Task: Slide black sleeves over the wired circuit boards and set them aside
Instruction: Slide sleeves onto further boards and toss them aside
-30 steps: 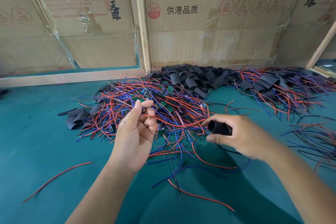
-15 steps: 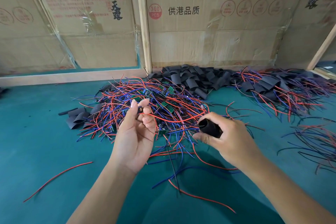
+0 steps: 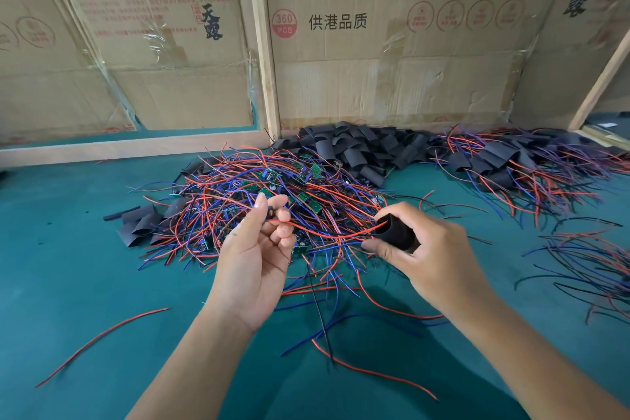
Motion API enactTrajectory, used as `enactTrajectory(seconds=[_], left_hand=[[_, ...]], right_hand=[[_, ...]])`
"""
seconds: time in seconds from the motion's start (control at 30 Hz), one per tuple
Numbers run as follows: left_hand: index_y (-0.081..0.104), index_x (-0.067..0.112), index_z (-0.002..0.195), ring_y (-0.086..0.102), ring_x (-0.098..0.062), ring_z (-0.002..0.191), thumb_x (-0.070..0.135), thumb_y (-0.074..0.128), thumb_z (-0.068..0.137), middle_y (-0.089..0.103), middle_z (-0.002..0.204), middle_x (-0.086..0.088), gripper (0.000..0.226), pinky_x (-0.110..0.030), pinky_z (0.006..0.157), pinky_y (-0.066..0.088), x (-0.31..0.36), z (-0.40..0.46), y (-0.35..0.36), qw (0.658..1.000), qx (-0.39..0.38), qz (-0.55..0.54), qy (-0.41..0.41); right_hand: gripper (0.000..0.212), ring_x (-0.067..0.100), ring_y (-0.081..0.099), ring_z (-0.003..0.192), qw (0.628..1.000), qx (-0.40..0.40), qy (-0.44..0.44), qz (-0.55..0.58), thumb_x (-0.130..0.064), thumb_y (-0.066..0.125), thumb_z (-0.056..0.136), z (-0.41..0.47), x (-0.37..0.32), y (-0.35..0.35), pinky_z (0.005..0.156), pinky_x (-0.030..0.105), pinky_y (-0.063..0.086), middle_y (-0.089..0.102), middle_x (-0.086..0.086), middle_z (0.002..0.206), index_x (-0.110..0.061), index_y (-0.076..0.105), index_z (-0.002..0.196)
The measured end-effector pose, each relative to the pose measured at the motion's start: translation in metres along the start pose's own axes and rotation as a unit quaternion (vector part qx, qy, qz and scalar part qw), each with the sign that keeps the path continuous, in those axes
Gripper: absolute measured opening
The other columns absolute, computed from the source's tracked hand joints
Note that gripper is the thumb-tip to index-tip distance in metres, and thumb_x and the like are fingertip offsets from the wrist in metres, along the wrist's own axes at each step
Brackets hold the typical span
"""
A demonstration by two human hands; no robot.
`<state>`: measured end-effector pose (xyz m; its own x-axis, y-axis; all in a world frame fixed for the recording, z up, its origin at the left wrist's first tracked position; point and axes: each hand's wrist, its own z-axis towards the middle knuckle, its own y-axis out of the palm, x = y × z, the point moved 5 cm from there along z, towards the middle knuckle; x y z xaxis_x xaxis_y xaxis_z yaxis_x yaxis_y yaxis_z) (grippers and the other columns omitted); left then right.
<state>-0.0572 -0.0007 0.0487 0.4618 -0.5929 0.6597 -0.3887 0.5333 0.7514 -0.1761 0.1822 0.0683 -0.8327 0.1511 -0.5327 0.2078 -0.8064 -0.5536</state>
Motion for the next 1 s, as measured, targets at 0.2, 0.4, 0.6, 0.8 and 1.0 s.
enactTrajectory(seconds=[0.2,0.4,0.6,0.8,1.0], left_hand=[[0.077,0.011,0.085,0.05,-0.006,0.055,0.031,0.064,0.086,0.058,0.073,0.0,0.024,-0.015,0.05,0.046,-0.001,-0.001,-0.002,0.999,0.017,0.033,0.0],[0.071,0.009,0.09,0.052,-0.006,0.055,0.031,0.065,0.085,0.059,0.073,0.0,0.024,-0.013,0.052,0.049,-0.002,-0.001,-0.005,0.999,0.033,0.034,-0.005],[0.073,0.01,0.087,0.055,-0.009,0.058,0.03,0.063,0.087,0.063,0.076,-0.003,0.023,-0.016,0.055,0.051,-0.002,-0.003,-0.001,0.996,0.017,0.082,0.013],[0.075,0.01,0.102,0.061,-0.016,0.069,0.024,0.065,0.09,0.07,0.092,-0.011,0.021,-0.024,0.064,0.053,-0.012,-0.013,0.012,0.981,-0.098,0.161,0.045],[0.072,0.026,0.12,0.045,-0.011,0.07,0.037,0.068,0.085,0.056,0.083,0.004,0.037,-0.019,0.067,0.043,-0.028,-0.019,0.016,0.937,-0.156,0.311,0.042]], right_hand=[[0.034,0.003,0.052,0.068,0.999,-0.001,-0.014,-0.036,-0.051,0.07,0.081,0.0,-0.002,-0.001,0.064,0.009,0.039,0.065,-0.013,0.076,-0.023,0.068,0.101],[0.035,0.01,0.057,0.064,0.999,0.03,-0.013,-0.037,-0.05,0.068,0.083,0.0,-0.004,-0.004,0.062,0.031,0.053,0.065,-0.01,0.076,-0.02,0.068,0.1],[0.031,0.024,0.067,0.068,0.981,0.013,-0.083,-0.174,-0.041,0.074,0.084,-0.001,-0.01,-0.001,0.058,0.038,0.055,0.068,-0.002,0.085,-0.017,0.072,0.103],[0.037,0.027,0.067,0.083,0.966,-0.049,-0.13,-0.219,-0.041,0.084,0.076,-0.003,-0.016,0.01,0.073,0.045,0.052,0.07,-0.002,0.088,-0.017,0.073,0.103],[0.043,0.026,0.069,0.082,0.984,-0.06,-0.091,-0.141,-0.051,0.07,0.083,-0.004,-0.023,0.01,0.07,0.041,0.056,0.072,-0.003,0.092,-0.018,0.071,0.111]])
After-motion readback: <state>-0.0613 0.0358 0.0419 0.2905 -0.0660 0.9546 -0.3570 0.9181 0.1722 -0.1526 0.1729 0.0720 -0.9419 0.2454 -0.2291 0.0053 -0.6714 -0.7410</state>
